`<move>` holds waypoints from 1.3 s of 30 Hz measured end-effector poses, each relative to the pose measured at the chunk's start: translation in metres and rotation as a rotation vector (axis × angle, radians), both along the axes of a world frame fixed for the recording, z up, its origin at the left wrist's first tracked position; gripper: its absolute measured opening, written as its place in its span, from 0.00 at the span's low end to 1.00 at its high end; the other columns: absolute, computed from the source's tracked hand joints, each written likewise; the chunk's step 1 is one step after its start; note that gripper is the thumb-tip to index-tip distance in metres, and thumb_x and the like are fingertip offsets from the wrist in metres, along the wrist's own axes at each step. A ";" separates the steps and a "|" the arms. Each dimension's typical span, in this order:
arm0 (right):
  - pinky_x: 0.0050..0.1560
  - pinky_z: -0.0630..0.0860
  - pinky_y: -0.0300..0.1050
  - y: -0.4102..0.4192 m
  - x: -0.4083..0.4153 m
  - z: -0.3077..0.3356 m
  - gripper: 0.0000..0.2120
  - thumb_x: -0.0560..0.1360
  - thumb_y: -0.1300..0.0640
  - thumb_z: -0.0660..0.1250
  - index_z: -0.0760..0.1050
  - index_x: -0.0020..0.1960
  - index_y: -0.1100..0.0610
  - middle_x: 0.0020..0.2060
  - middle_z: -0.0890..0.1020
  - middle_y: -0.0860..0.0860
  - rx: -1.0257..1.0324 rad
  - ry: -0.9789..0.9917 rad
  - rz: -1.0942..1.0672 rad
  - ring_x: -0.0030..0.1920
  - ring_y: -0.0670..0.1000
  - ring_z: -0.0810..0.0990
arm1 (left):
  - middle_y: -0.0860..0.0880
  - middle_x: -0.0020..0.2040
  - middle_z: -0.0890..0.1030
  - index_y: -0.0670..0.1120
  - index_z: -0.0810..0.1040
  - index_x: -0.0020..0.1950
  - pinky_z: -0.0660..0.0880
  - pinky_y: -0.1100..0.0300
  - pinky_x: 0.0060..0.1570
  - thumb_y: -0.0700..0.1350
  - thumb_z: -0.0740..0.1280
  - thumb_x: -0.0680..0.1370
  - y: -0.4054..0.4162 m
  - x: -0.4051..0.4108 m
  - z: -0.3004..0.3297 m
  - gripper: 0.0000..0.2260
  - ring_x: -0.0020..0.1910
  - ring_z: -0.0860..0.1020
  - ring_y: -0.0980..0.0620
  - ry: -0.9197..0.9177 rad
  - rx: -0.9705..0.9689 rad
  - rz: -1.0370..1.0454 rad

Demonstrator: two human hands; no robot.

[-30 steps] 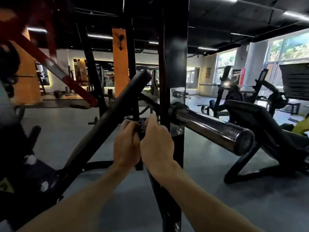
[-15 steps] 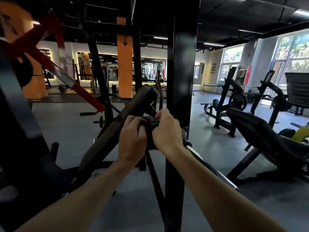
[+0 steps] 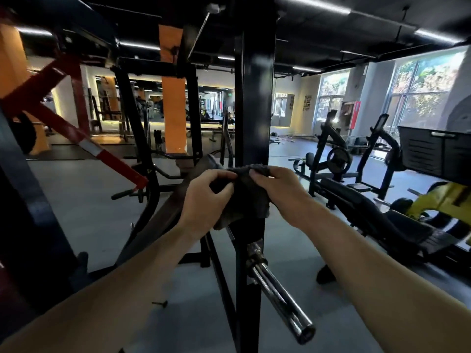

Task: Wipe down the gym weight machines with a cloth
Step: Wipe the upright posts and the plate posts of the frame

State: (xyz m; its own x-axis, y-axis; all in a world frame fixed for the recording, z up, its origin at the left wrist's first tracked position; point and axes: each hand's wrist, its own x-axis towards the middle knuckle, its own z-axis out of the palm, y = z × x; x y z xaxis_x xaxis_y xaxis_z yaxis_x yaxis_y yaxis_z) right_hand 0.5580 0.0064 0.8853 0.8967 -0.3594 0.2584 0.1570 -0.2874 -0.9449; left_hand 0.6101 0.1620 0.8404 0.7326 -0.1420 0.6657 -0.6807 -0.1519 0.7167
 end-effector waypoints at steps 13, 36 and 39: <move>0.60 0.80 0.53 -0.041 -0.032 0.110 0.10 0.82 0.58 0.65 0.80 0.59 0.63 0.53 0.86 0.58 0.048 0.062 0.064 0.54 0.56 0.85 | 0.63 0.51 0.84 0.51 0.85 0.56 0.73 0.75 0.51 0.38 0.67 0.82 -0.014 -0.003 0.121 0.11 0.53 0.79 0.68 -0.010 0.141 -0.192; 0.37 0.80 0.45 -0.139 0.023 0.224 0.10 0.83 0.55 0.63 0.79 0.54 0.60 0.37 0.85 0.55 0.380 0.088 0.645 0.34 0.52 0.84 | 0.57 0.53 0.75 0.47 0.80 0.58 0.65 0.78 0.56 0.37 0.67 0.82 -0.102 -0.010 0.231 0.08 0.54 0.70 0.74 -0.369 0.422 0.504; 0.37 0.80 0.45 -0.142 0.031 0.249 0.13 0.82 0.53 0.64 0.79 0.57 0.62 0.42 0.85 0.56 0.413 0.060 0.734 0.38 0.53 0.84 | 0.55 0.55 0.74 0.46 0.79 0.59 0.69 0.74 0.58 0.38 0.66 0.82 -0.098 -0.016 0.255 0.07 0.56 0.71 0.68 -0.436 0.430 0.535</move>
